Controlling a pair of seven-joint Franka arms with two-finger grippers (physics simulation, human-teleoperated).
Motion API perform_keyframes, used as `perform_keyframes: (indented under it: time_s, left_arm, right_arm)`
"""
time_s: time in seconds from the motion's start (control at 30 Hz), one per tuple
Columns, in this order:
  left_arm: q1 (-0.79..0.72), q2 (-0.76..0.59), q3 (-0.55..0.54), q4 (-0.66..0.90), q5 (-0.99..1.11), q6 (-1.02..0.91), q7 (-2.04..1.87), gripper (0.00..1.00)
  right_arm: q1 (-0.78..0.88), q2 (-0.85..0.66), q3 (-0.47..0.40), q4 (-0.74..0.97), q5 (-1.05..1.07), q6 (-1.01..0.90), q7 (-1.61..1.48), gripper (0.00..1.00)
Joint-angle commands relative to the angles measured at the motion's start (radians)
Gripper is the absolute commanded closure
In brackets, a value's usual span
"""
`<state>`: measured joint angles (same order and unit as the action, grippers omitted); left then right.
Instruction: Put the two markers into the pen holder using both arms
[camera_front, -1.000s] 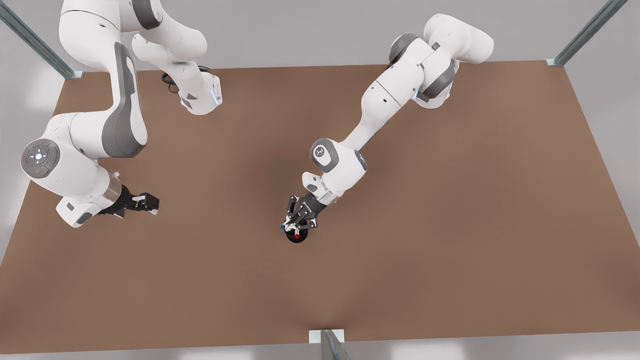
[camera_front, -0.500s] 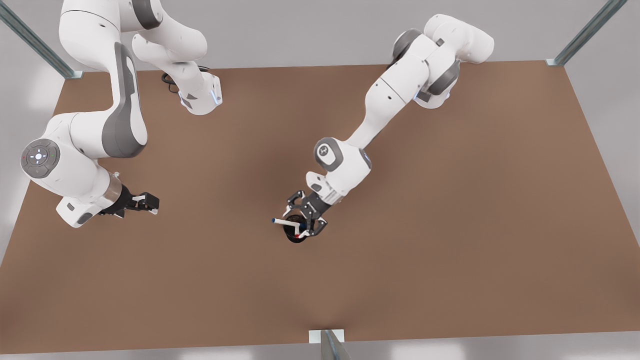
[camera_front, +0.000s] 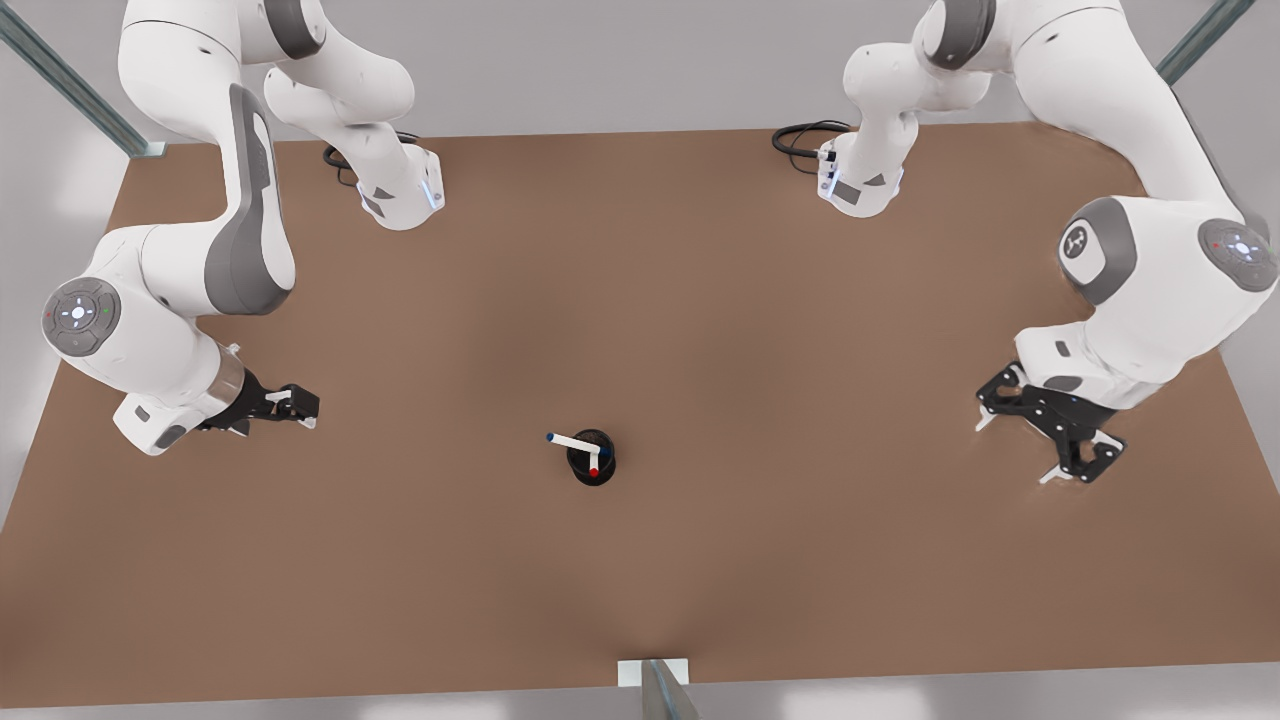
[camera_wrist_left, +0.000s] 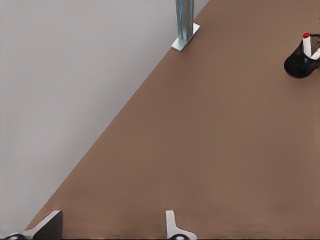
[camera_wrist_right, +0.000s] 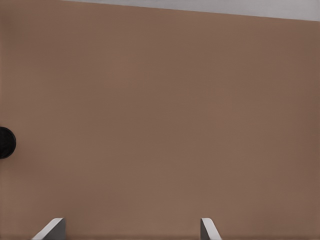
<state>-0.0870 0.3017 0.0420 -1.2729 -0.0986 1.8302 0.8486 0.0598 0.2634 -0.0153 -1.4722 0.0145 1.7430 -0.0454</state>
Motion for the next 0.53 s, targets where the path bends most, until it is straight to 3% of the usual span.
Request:
perform_keyframes:
  time_s: [0.0, 0.17, 0.5]
  left_arm:
    - [0.035, -0.079, -0.033, -0.048, 0.149, -0.282, -0.878, 0.0]
    - [0.016, -0.053, -0.034, -0.003, 0.132, -0.332, -1.057, 0.0]
    - [0.015, -0.033, -0.036, 0.0, 0.131, -0.319, -1.057, 0.0]
  right_arm:
    - [0.0, -0.001, 0.0, 0.0, 0.001, 0.0, -0.005, 0.0]
    - [0.0, -0.001, 0.0, 0.001, 0.001, 0.0, -0.005, 0.0]
    - [0.0, -0.001, 0.0, 0.001, 0.001, 0.0, -0.005, 0.0]
